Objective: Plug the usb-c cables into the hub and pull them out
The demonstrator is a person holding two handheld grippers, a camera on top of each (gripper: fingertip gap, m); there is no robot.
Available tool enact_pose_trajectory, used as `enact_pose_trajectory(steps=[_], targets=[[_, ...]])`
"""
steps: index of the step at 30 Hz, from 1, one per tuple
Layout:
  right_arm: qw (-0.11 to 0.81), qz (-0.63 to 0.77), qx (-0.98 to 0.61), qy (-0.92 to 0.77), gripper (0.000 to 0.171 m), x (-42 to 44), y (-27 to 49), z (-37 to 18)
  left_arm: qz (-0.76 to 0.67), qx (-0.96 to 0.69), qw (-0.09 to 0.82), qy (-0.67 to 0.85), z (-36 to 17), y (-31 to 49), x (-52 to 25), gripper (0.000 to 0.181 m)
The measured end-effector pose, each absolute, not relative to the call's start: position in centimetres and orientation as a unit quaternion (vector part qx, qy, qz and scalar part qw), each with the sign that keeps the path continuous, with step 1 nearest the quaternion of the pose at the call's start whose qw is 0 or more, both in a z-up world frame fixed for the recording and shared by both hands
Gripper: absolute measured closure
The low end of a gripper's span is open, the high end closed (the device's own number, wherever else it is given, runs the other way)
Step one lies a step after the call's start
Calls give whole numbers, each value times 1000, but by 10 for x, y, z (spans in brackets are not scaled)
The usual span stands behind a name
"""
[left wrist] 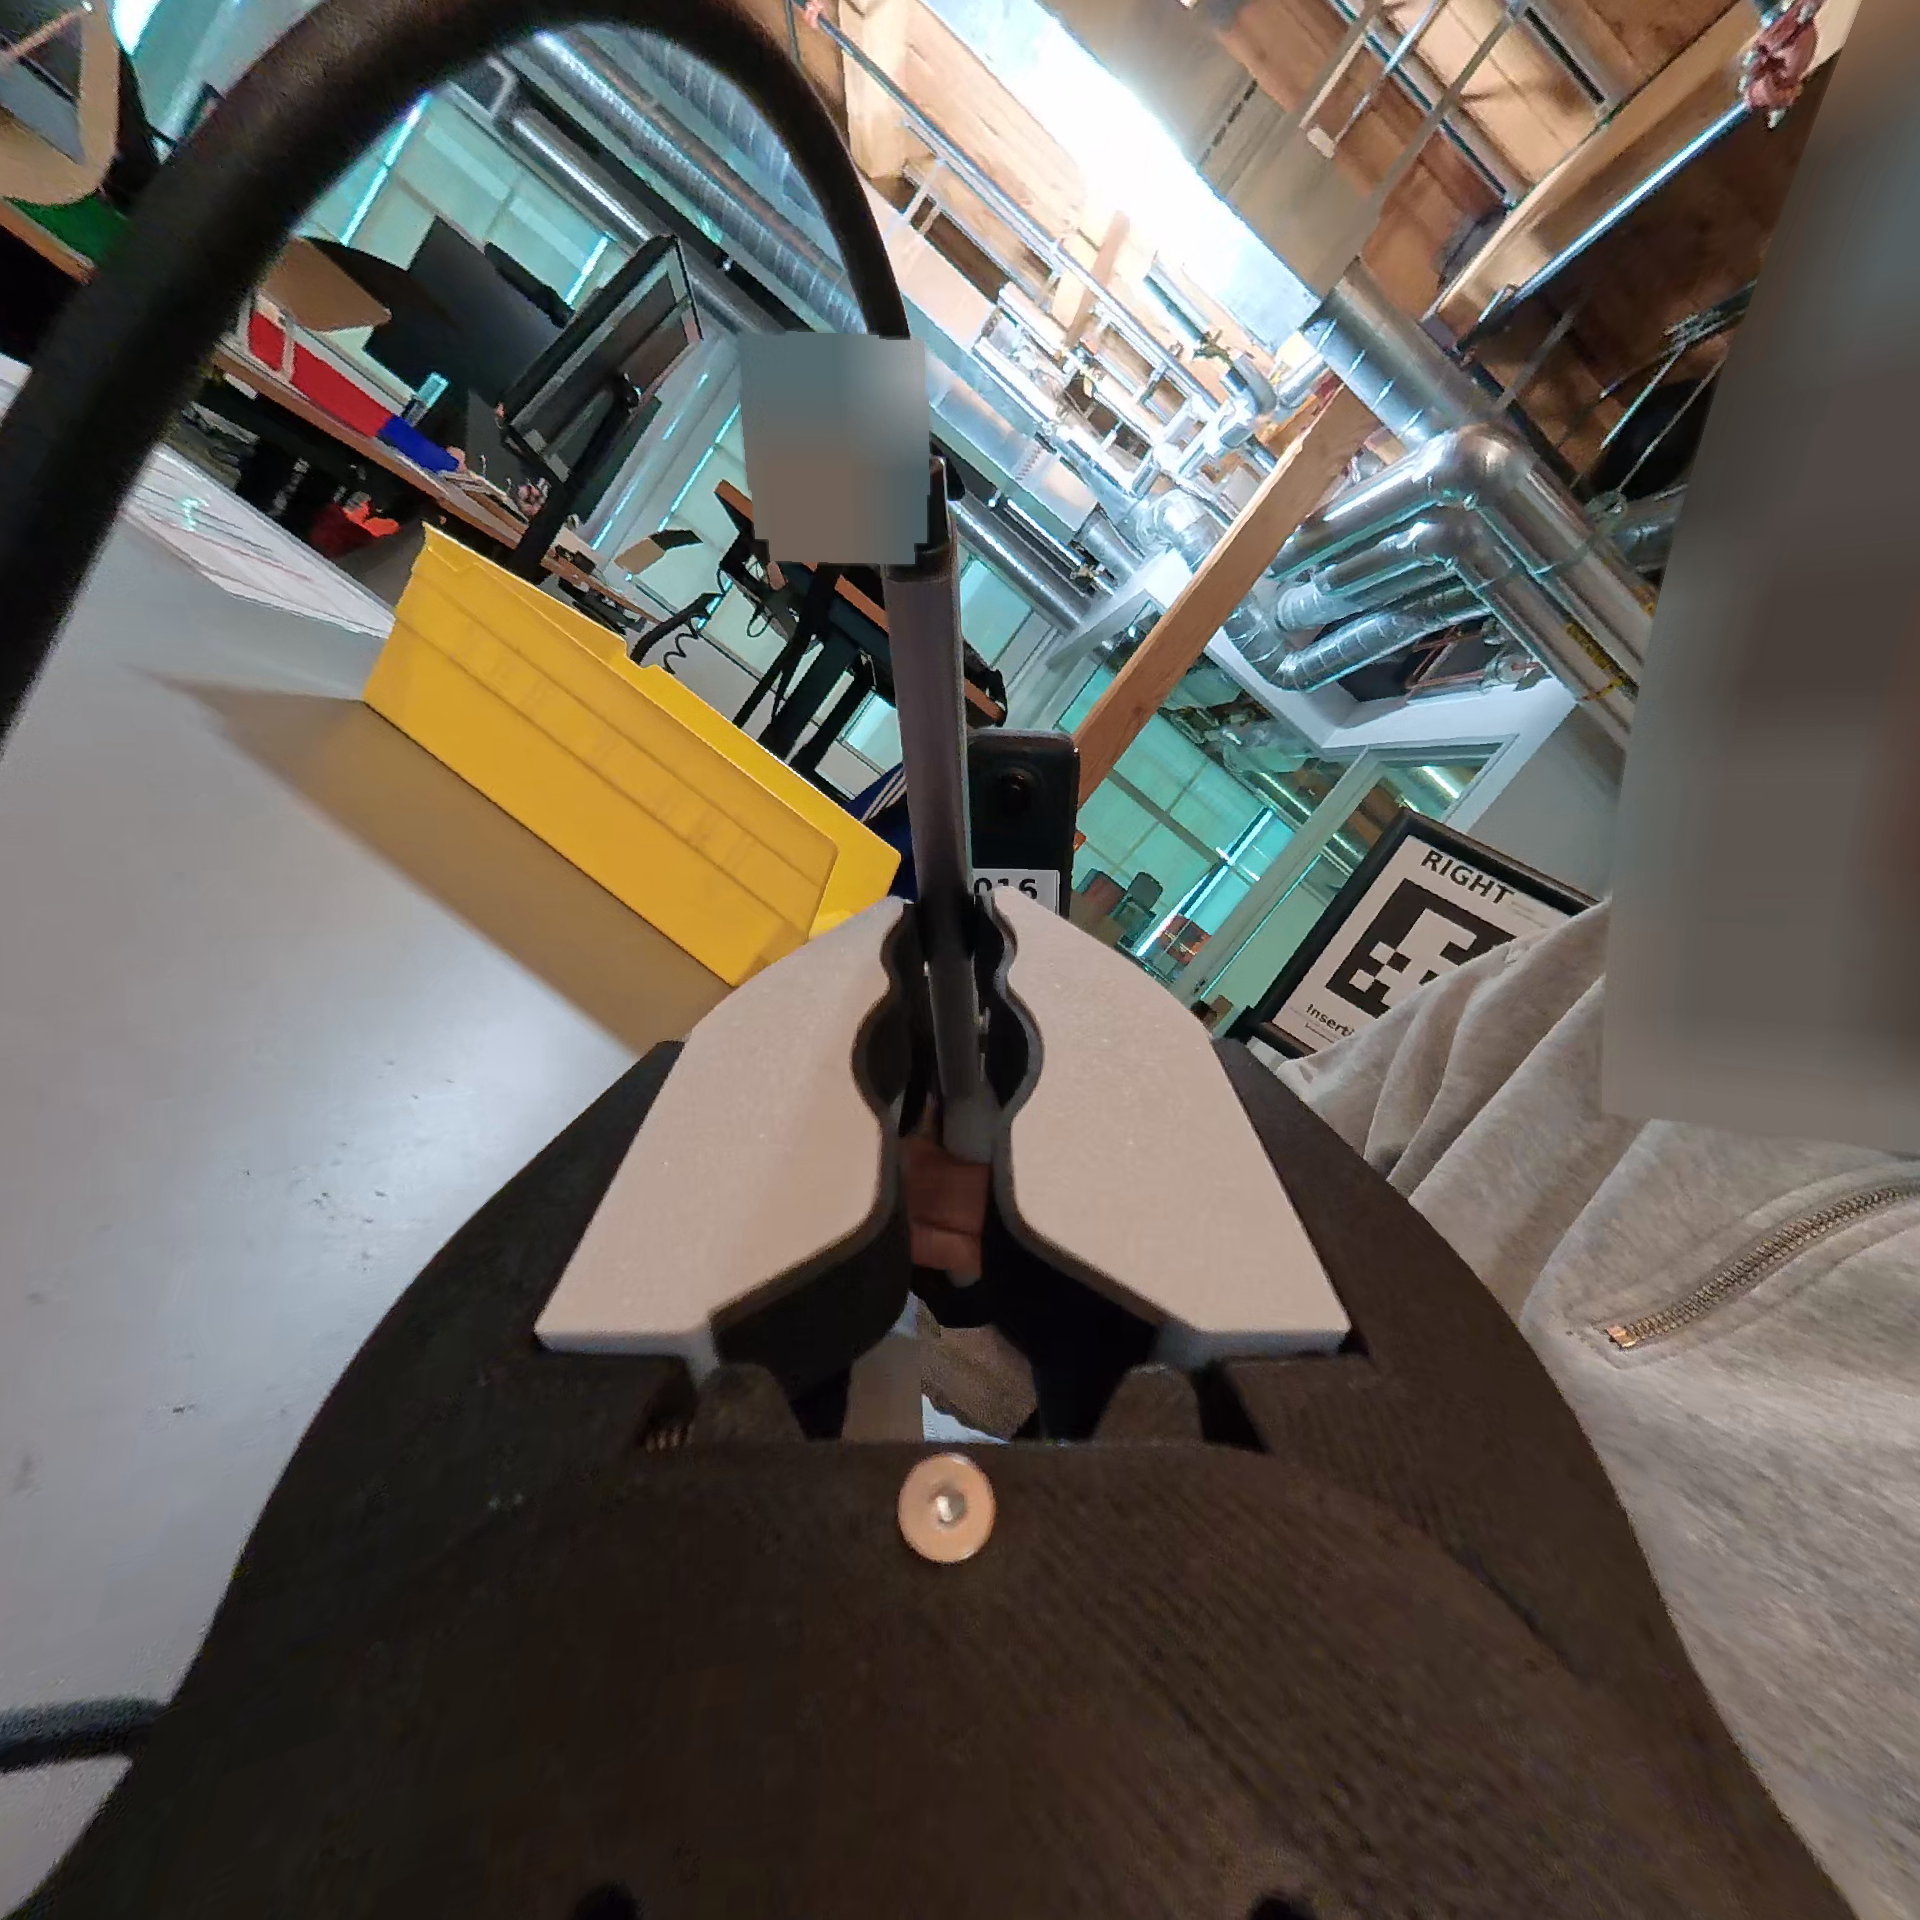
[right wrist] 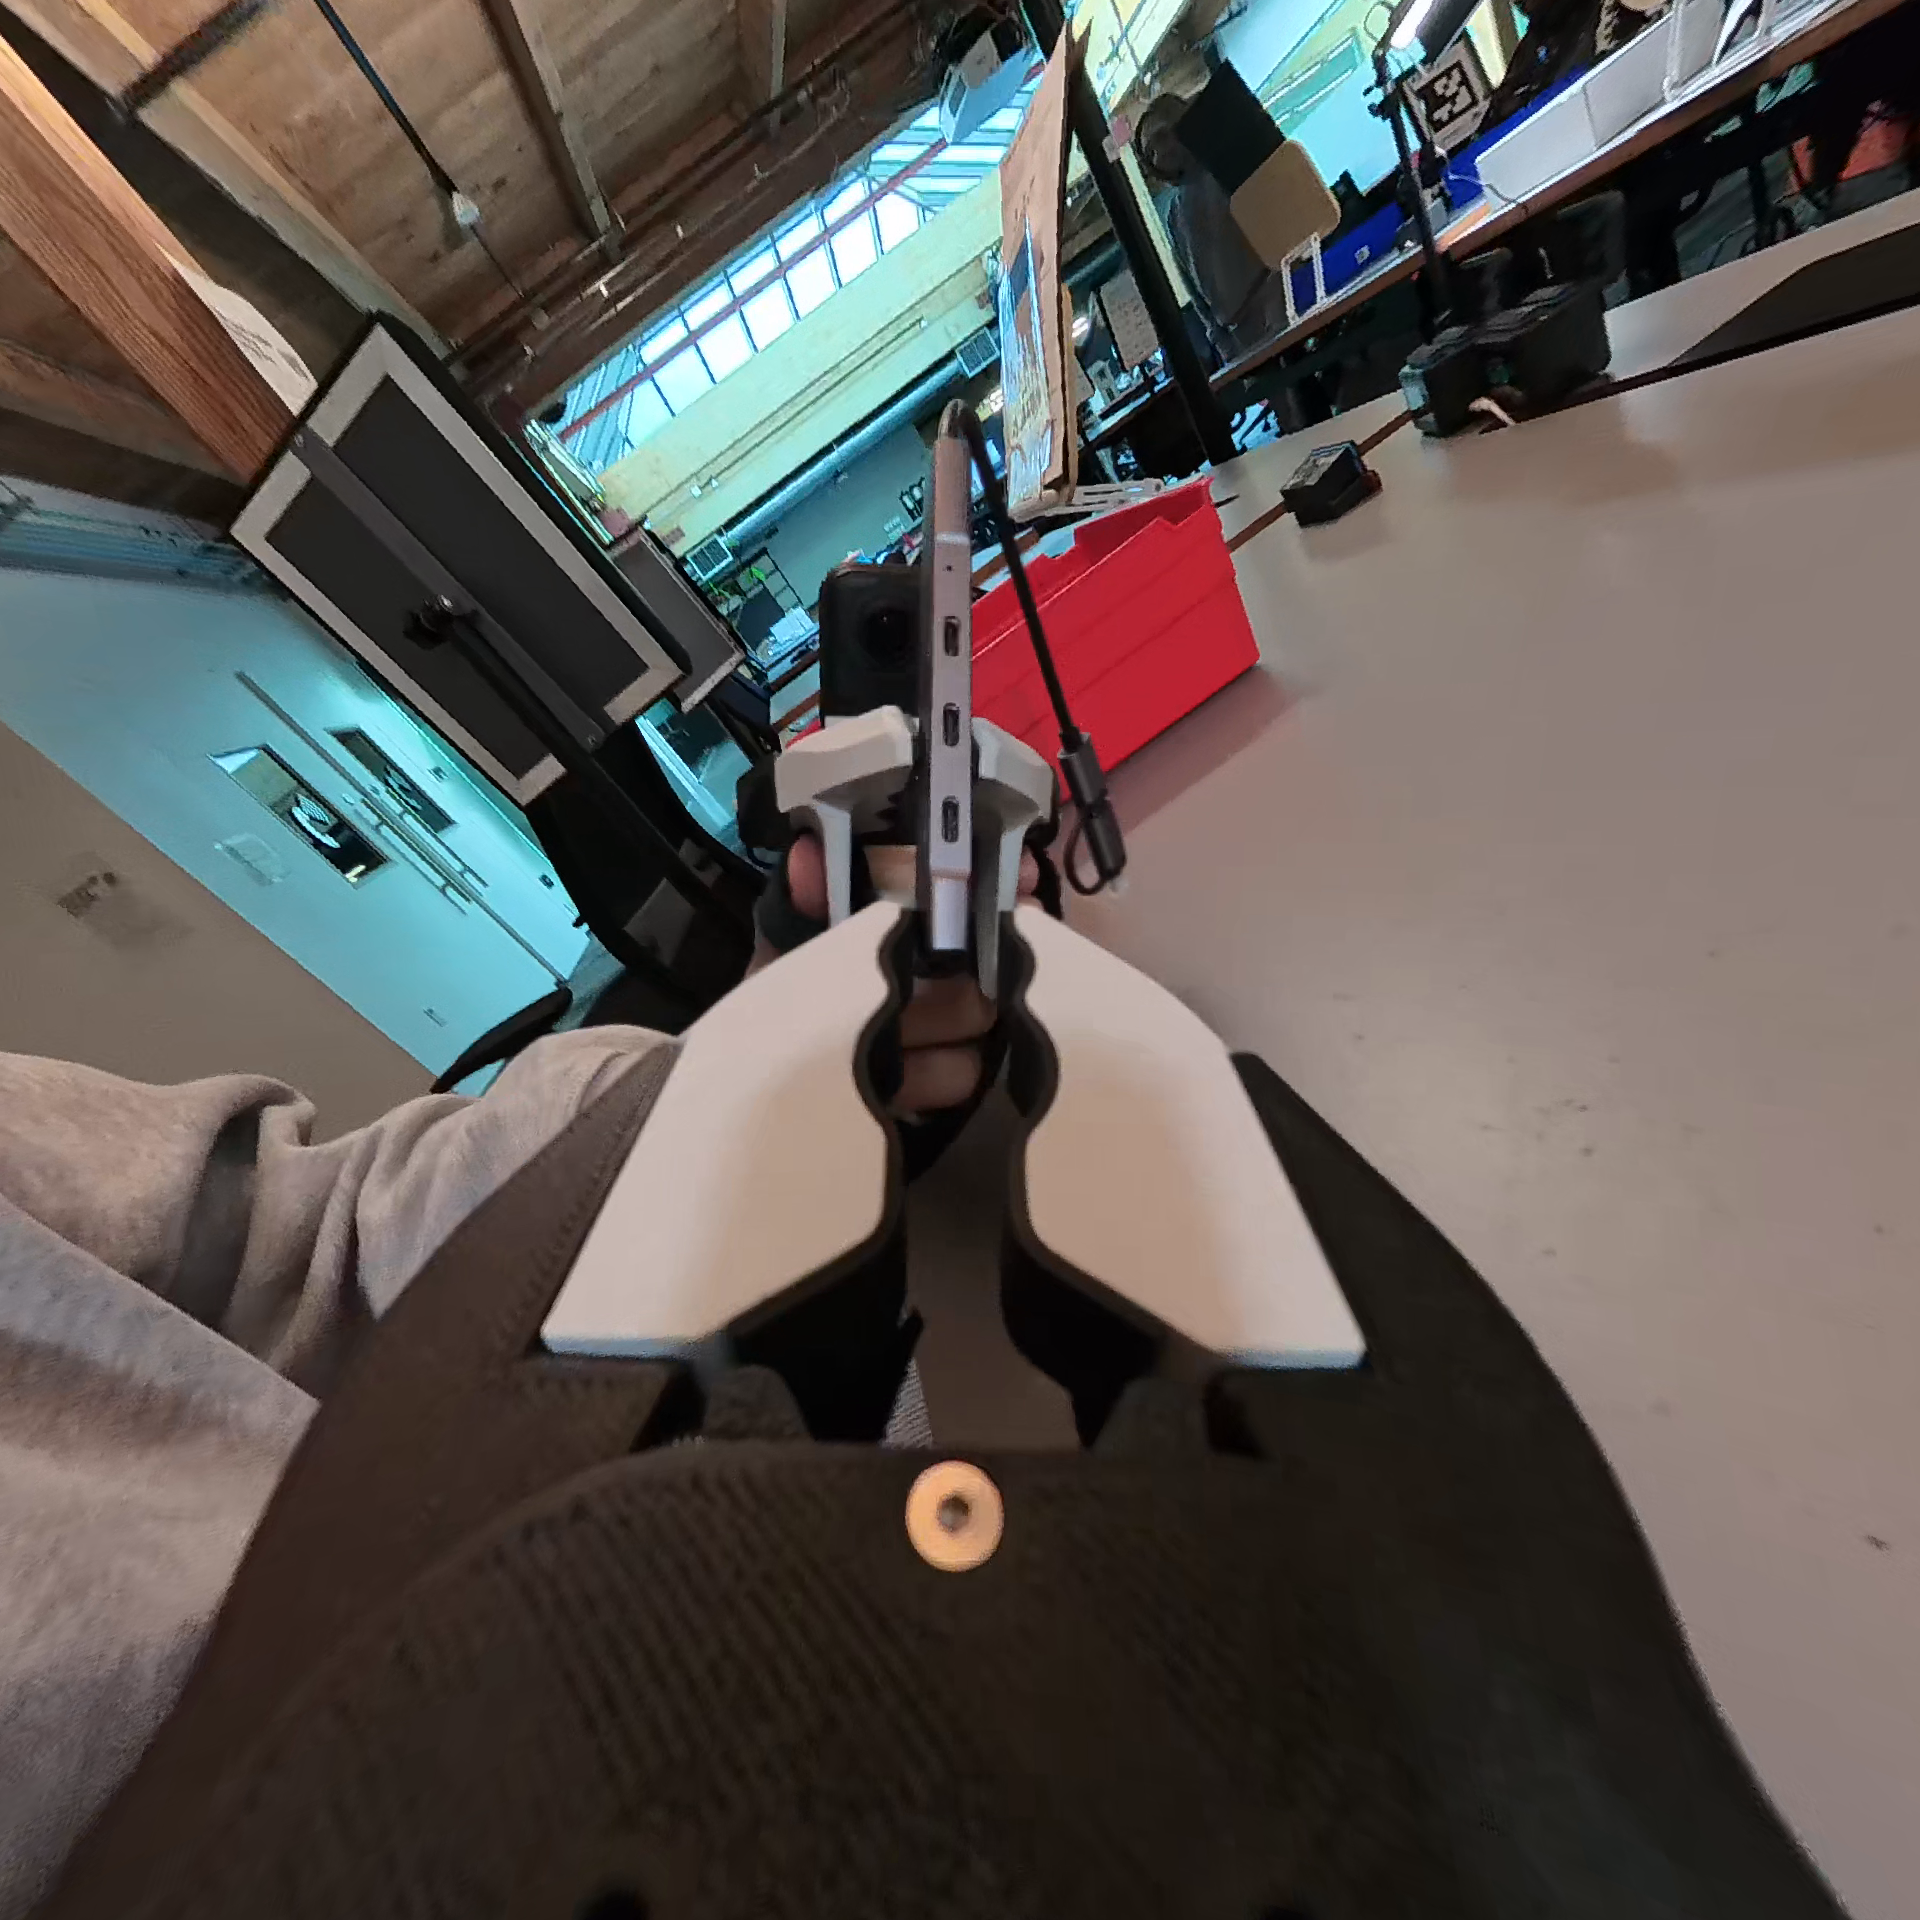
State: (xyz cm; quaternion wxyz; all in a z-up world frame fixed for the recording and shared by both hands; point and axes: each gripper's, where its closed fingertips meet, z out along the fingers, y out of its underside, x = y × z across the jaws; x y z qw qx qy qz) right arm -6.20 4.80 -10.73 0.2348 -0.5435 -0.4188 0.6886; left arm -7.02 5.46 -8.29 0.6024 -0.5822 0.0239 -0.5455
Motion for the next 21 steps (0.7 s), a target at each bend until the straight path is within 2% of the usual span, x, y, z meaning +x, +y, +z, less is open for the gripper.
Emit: enact_pose_trajectory(steps=[21], targets=[[263,691,-540,-402,147,-56,64,-100,-528,-599,602,18,-89,57,-78,173]])
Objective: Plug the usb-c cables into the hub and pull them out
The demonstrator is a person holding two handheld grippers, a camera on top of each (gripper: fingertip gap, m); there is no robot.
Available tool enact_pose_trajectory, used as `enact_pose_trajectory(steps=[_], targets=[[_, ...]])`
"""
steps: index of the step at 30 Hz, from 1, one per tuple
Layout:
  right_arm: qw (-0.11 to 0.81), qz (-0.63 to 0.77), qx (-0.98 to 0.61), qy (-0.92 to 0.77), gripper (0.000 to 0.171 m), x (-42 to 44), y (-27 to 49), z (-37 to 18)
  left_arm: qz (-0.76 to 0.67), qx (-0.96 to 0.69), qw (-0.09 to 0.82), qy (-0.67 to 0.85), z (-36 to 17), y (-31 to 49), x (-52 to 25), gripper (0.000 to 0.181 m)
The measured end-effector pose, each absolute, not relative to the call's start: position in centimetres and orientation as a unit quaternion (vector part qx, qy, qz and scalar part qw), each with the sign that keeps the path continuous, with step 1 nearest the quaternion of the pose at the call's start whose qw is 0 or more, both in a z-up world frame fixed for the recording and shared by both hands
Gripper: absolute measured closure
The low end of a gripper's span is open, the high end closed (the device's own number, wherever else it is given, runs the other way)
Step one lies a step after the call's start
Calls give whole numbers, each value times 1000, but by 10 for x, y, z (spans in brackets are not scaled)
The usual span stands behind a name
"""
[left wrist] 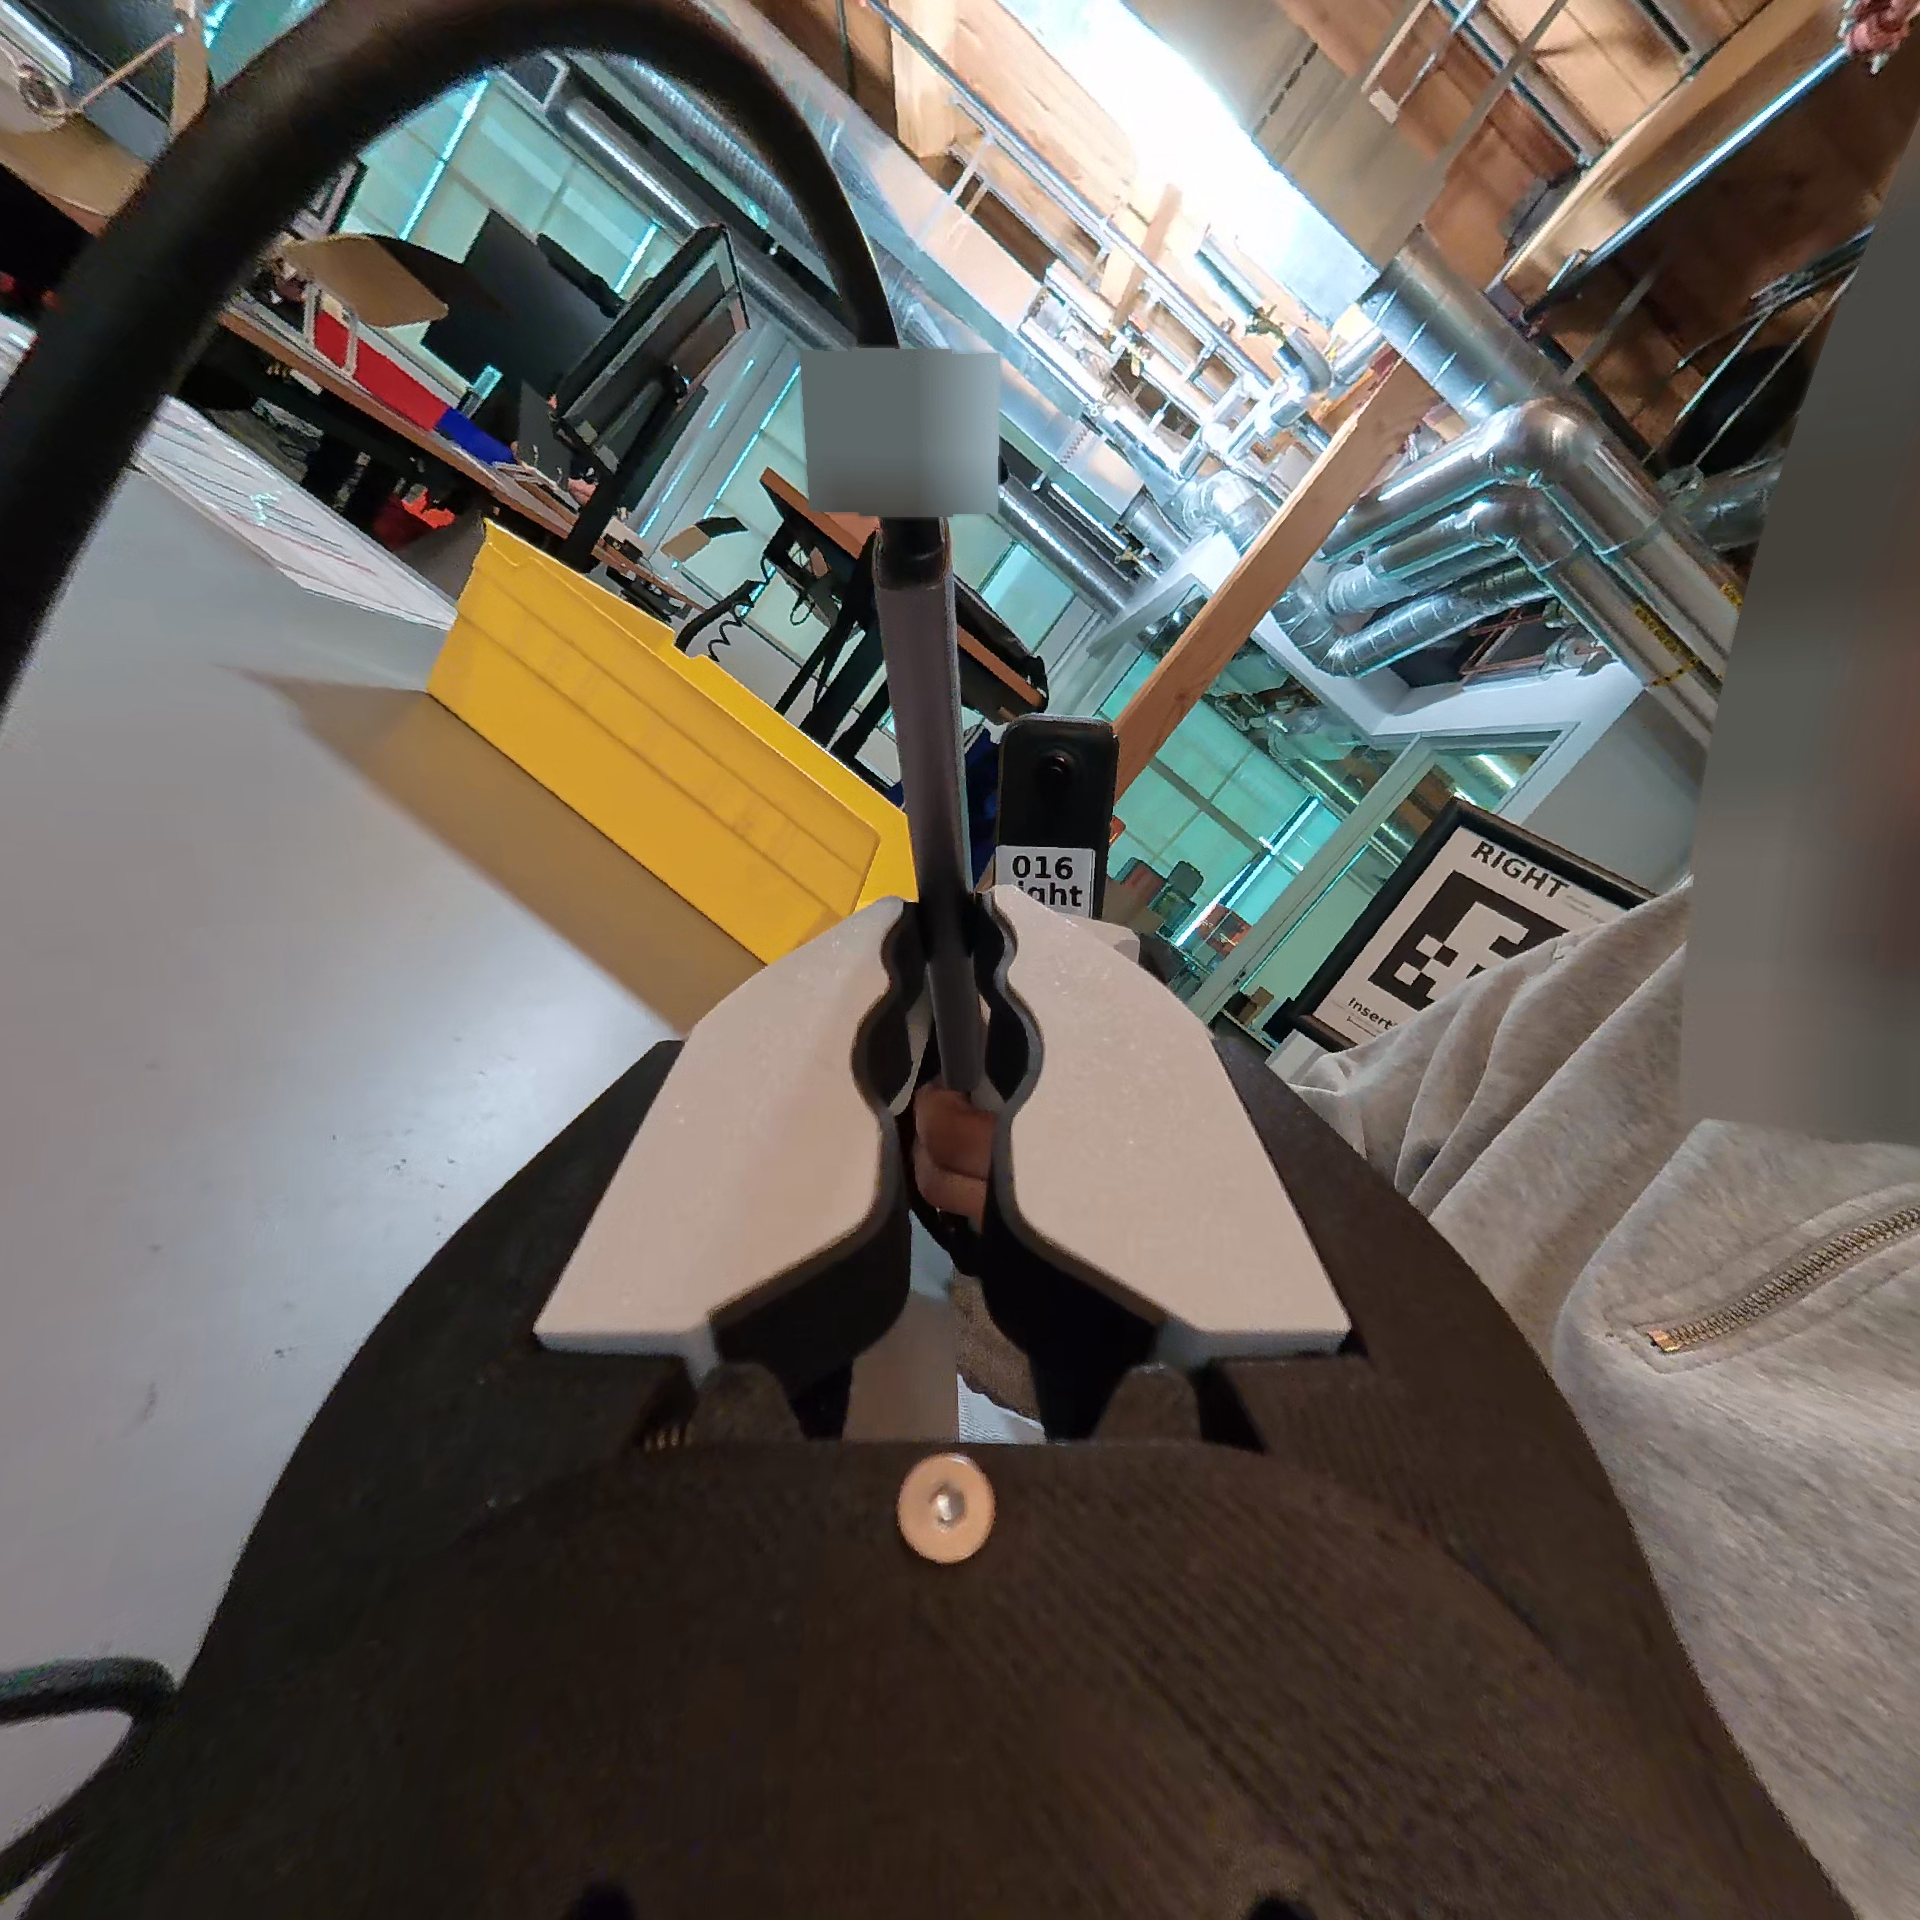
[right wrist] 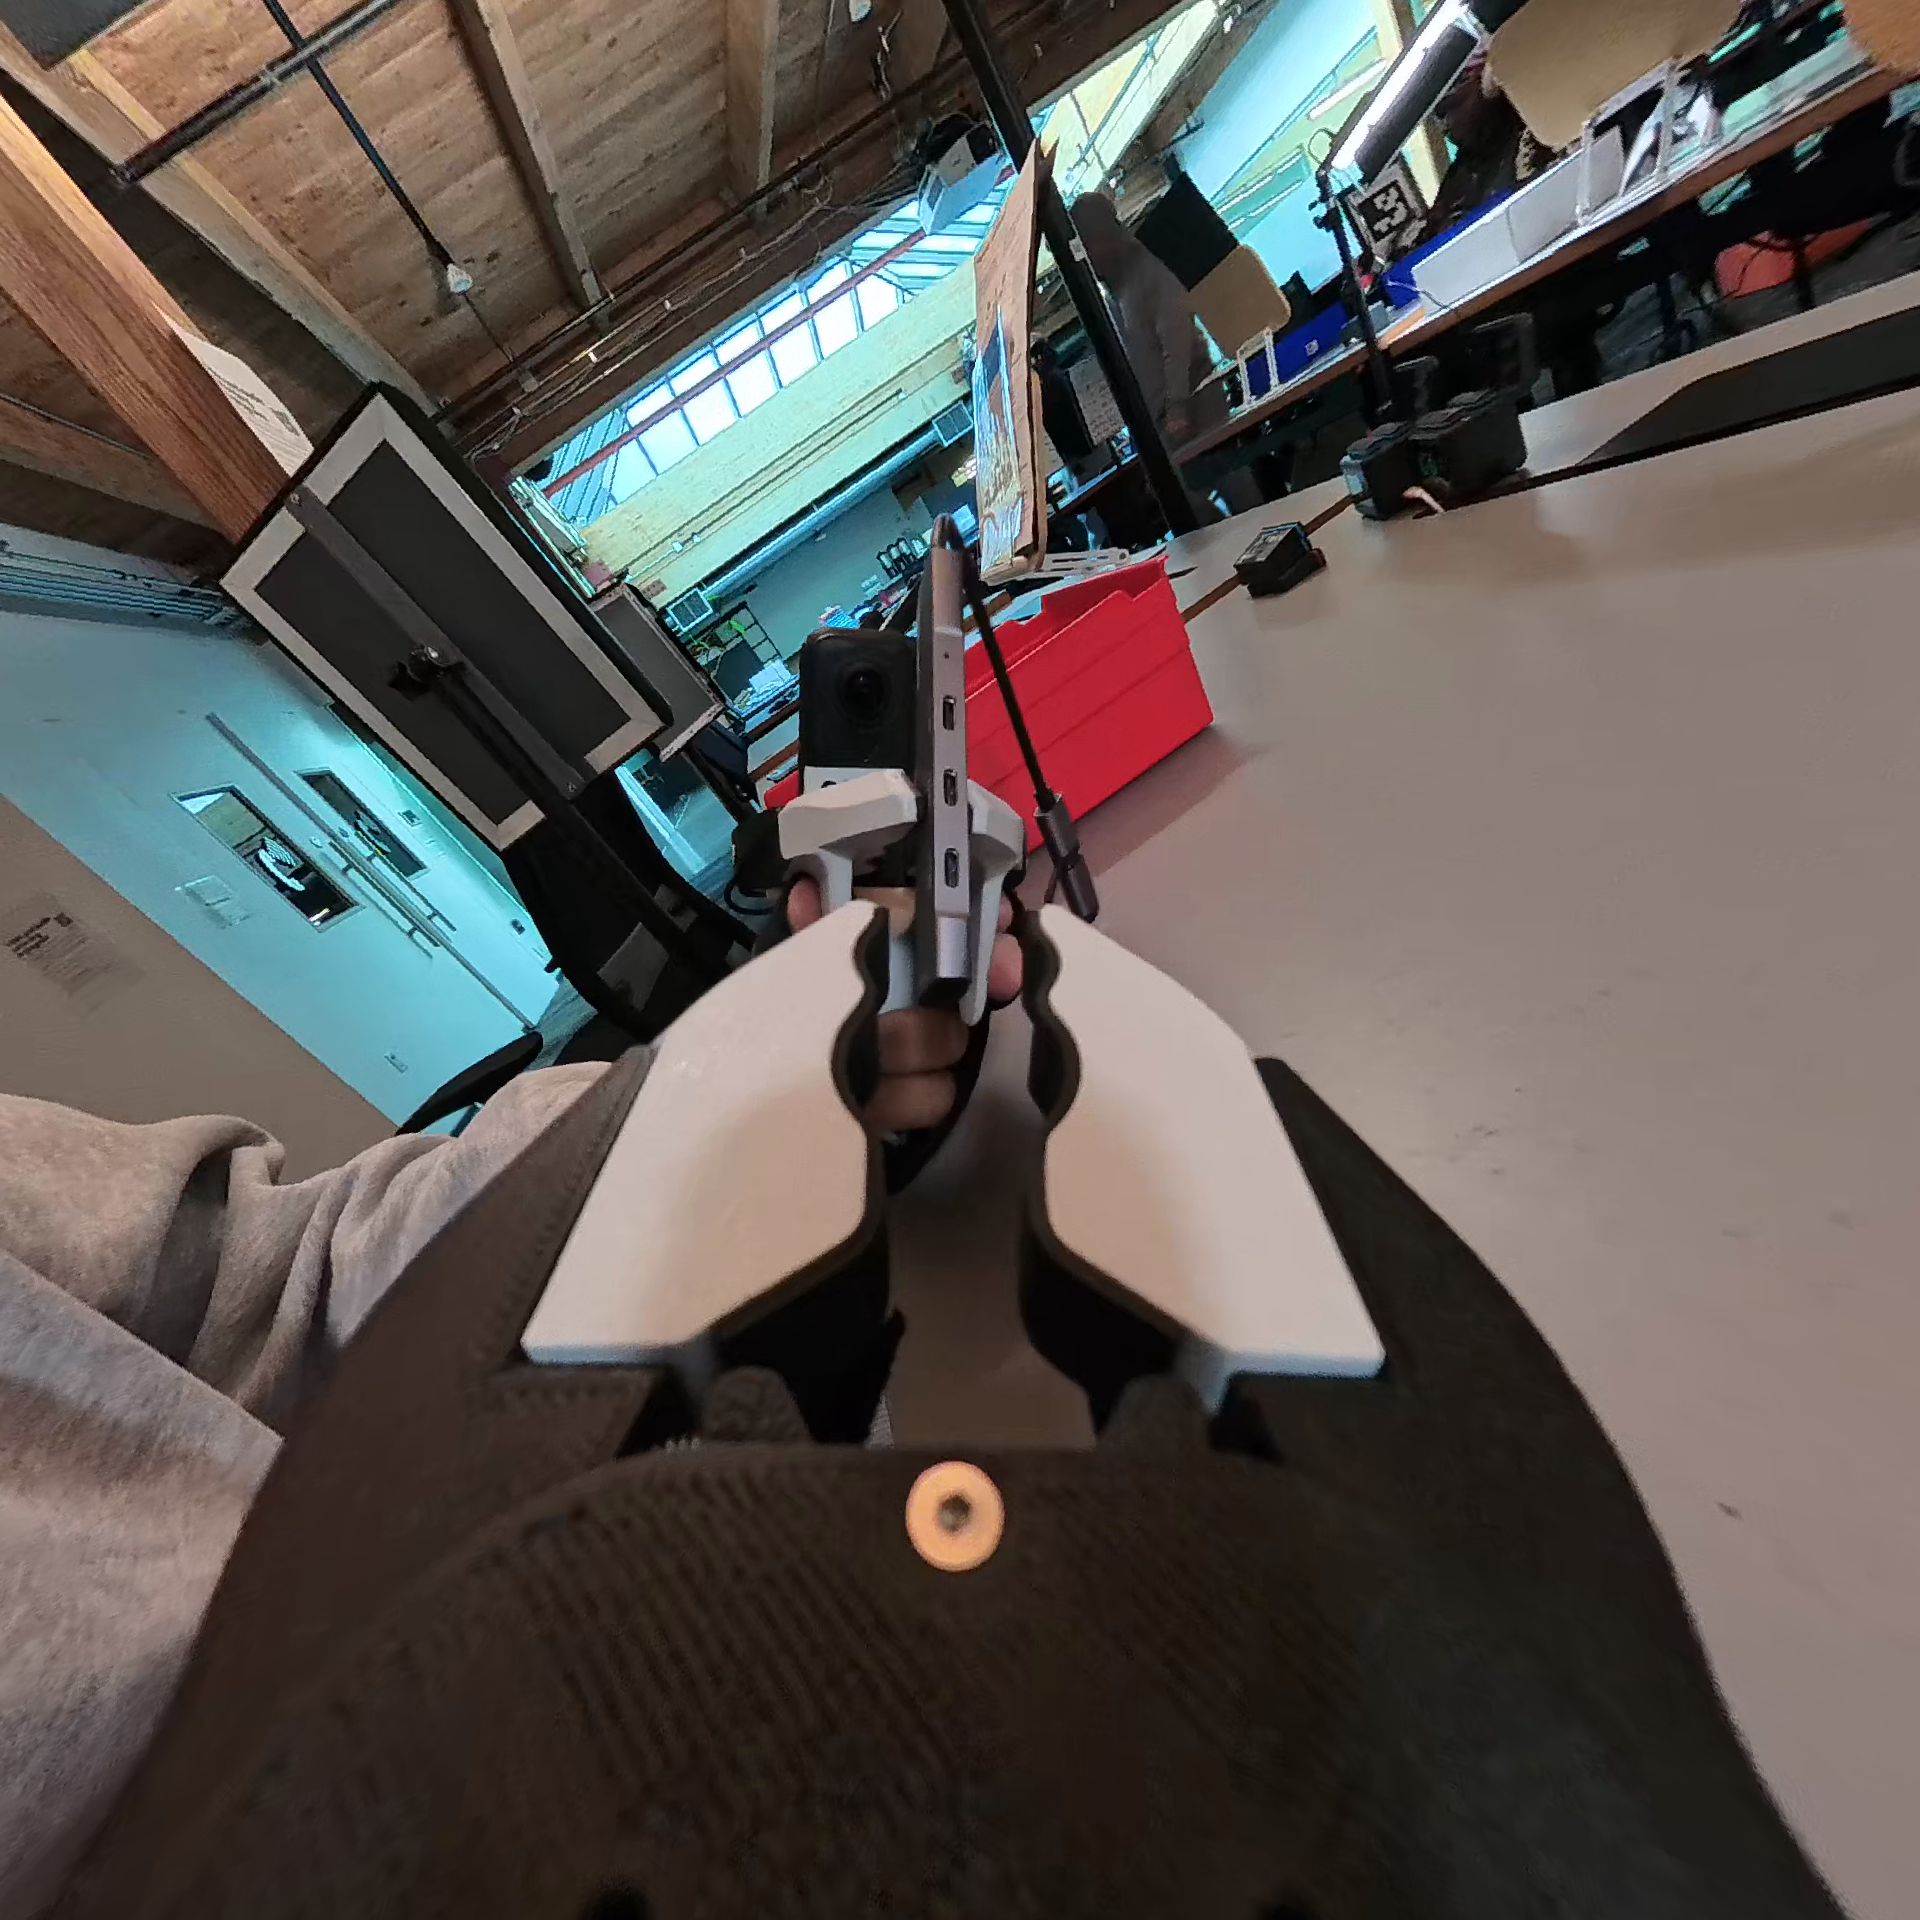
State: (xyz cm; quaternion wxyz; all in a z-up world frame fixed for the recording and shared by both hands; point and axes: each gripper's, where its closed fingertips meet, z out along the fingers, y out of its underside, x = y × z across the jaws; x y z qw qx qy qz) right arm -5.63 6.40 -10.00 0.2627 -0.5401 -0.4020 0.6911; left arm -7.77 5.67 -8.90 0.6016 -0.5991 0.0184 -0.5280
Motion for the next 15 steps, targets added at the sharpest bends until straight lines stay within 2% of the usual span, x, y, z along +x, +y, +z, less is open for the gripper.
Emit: enact_pose_trajectory(steps=[7,15], targets=[[229,703,-556,-380,145,-58,68,-106,-522,-616,590,20,-99,61,-73,173],[260,699,-551,-376,147,-53,79,-100,-508,-624,594,0,-104,65,-82,173]])
